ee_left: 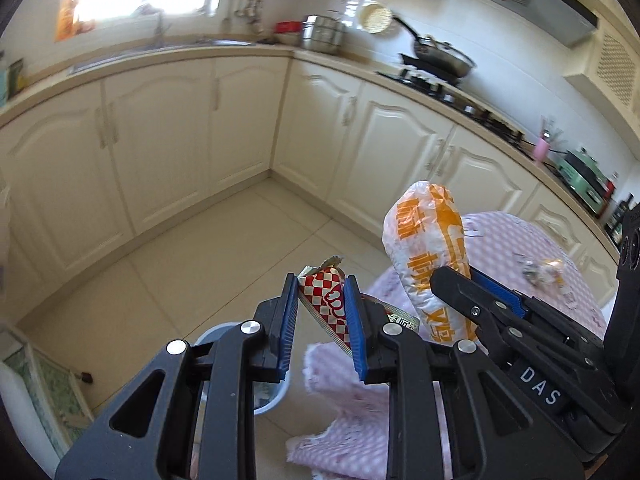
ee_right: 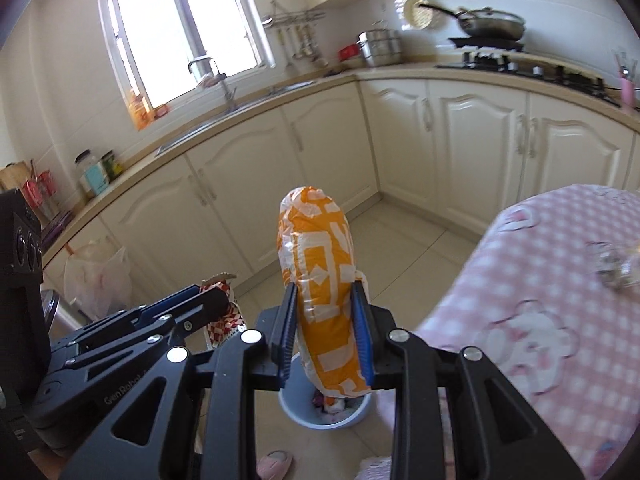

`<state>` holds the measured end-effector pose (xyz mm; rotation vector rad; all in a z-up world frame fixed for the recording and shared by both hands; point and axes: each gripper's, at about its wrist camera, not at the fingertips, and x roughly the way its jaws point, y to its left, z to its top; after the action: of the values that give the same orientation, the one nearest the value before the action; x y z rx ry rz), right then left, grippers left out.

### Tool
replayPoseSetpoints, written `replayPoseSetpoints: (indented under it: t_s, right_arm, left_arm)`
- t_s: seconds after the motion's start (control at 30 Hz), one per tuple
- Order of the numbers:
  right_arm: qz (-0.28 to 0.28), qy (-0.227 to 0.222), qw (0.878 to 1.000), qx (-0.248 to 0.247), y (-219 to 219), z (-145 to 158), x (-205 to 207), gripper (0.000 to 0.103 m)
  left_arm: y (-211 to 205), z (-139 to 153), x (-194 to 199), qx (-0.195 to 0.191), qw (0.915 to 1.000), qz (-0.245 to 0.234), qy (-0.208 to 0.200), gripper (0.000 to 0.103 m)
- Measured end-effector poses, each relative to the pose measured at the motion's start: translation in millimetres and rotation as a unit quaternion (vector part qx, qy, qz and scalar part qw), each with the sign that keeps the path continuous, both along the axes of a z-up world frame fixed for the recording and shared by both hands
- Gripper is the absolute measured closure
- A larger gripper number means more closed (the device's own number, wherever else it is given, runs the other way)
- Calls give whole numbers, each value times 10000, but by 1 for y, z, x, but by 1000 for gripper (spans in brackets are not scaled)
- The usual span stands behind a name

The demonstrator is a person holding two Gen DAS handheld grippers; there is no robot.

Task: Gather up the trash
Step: 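Carry the red-white packet and chip bag to the blue bin and release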

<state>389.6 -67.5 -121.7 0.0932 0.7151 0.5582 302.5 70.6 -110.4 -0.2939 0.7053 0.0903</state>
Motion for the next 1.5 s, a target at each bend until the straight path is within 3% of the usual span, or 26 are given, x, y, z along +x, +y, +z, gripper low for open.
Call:
replayPoseSetpoints:
  t_s: [0.3,0.47,0.67,1.03,1.5]
  right_arm:
    - [486,697,9961,-246,99,-67,18,77]
    - [567,980,9930,-337,130,-102,33,76]
    - [526,1009,9922,-508,153,-124,50,65]
    - [274,994,9931,-564,133,-129,61,58]
    - [-107,460,9983,-330,102,-88,52,51]
  left_arm:
    - [85,-56,4,-237,9957,738,513,81]
    - [109,-81,9,-347,9923,945,718,81]
    - [119,-101,24,-402,9904,988,878,81]
    - [114,-111,39,-380,9909,833,983,81]
    - [100,-87,45,-304,9944,724,708,77]
